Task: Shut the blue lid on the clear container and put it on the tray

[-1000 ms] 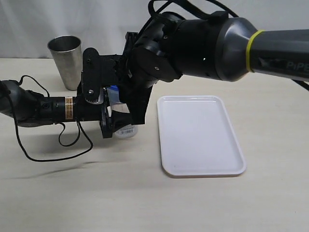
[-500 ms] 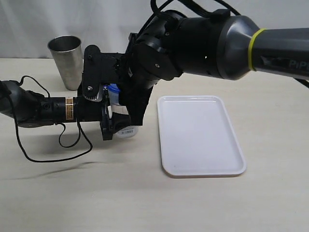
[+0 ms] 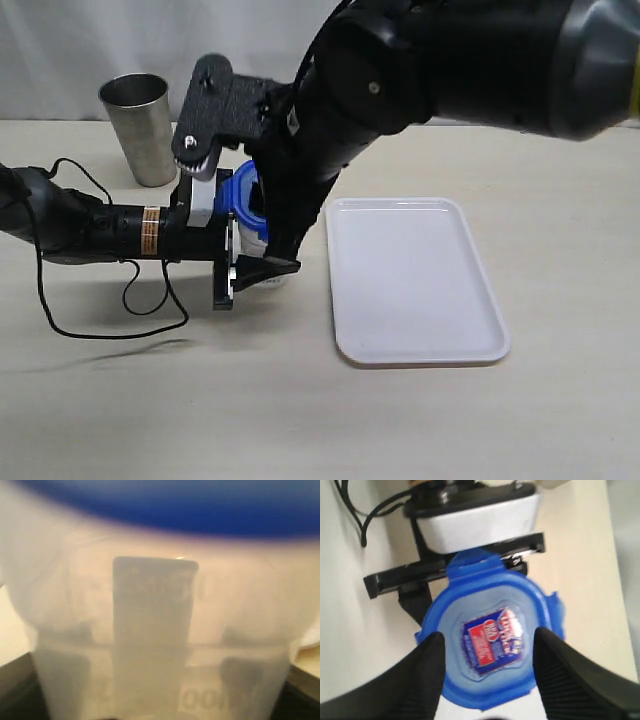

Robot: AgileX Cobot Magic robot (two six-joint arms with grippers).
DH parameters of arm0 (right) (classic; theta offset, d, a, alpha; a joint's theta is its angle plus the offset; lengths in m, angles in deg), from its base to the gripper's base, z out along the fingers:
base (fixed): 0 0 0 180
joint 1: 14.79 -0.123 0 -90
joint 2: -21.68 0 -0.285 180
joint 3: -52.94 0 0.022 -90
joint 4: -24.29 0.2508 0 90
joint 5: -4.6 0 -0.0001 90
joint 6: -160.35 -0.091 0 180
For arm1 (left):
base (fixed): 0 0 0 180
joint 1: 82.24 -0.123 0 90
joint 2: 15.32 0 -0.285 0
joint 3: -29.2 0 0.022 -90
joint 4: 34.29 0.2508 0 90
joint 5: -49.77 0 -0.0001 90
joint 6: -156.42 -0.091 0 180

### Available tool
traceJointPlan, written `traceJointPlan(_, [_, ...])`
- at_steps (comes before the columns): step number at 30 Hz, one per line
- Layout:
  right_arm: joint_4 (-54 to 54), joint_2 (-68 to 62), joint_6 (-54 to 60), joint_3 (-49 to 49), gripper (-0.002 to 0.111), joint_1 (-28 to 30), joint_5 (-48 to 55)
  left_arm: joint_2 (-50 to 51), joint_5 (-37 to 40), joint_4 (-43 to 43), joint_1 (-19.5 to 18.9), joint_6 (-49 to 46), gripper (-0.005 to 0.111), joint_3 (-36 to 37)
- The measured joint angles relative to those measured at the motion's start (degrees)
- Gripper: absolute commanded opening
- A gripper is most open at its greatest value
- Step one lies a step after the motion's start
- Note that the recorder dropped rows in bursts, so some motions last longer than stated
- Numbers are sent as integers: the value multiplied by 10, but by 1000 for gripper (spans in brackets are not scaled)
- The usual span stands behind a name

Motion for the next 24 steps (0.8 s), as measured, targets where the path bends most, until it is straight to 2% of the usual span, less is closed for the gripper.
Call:
traceJointPlan(8, [54,58,-43,-11,47,3,-18,0,-8,26,1,-68,0,0])
traceJointPlan(13, [130,42,-38,-59,47,17,64,-1,-8,37,1,-82,0,0])
traceJointPlan(19, [210,-21,14,-128,48,72,221,-3,-10,57,9,-86,0,0])
traceJointPlan(24, [224,-55,43,-149,48,102,238,-3,-13,71,23,-97,0,0])
